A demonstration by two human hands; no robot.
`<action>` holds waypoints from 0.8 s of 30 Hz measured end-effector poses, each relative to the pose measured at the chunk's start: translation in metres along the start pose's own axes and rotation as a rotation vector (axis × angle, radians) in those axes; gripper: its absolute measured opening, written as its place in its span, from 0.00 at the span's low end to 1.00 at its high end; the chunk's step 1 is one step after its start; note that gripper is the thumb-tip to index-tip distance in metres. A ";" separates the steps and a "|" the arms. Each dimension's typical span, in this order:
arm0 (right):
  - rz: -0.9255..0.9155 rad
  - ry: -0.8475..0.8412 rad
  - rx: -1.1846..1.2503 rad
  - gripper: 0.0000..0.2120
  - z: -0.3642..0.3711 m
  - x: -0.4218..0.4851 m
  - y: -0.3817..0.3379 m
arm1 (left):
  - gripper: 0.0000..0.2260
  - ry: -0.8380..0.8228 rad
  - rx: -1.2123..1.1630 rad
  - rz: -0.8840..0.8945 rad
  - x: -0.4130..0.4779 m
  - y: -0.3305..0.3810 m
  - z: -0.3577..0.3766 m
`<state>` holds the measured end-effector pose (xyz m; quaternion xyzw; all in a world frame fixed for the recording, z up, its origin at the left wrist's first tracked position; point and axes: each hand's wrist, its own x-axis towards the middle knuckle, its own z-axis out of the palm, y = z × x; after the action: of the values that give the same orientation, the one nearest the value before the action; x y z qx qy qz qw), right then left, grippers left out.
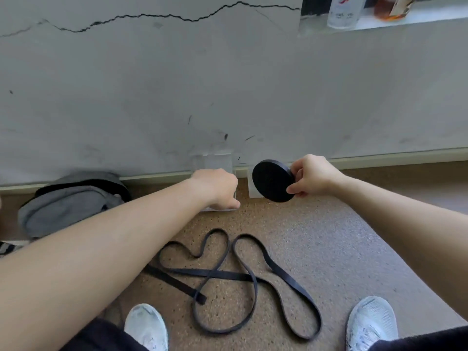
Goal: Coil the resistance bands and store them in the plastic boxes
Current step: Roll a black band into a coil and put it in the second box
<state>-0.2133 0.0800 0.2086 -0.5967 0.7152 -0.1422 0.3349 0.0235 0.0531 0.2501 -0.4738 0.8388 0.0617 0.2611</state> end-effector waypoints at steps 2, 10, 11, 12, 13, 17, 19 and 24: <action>0.014 -0.018 -0.064 0.06 0.012 0.011 0.017 | 0.16 0.018 -0.043 0.001 0.024 0.012 0.012; 0.050 -0.106 -0.162 0.05 0.066 0.067 0.084 | 0.08 0.143 -0.171 -0.040 0.131 0.047 0.084; 0.056 -0.126 -0.171 0.05 0.072 0.075 0.092 | 0.11 0.162 -0.179 -0.037 0.145 0.048 0.092; 0.062 -0.151 -0.180 0.05 0.078 0.082 0.099 | 0.13 0.180 -0.182 -0.025 0.159 0.049 0.100; 0.069 -0.177 -0.187 0.05 0.083 0.088 0.105 | 0.14 0.204 -0.179 -0.006 0.173 0.050 0.106; 0.109 -0.264 -0.153 0.09 0.097 0.110 0.130 | 0.16 0.342 -0.138 0.075 0.219 0.059 0.120; 0.143 -0.295 -0.093 0.08 0.101 0.120 0.145 | 0.19 0.373 -0.117 0.110 0.236 0.065 0.124; 0.232 -0.346 0.126 0.09 0.113 0.136 0.180 | 0.20 0.436 -0.080 0.189 0.276 0.074 0.139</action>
<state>-0.2855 0.0173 -0.0249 -0.5036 0.7008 -0.0427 0.5035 -0.0994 -0.0684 -0.0171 -0.4053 0.9128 0.0152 0.0482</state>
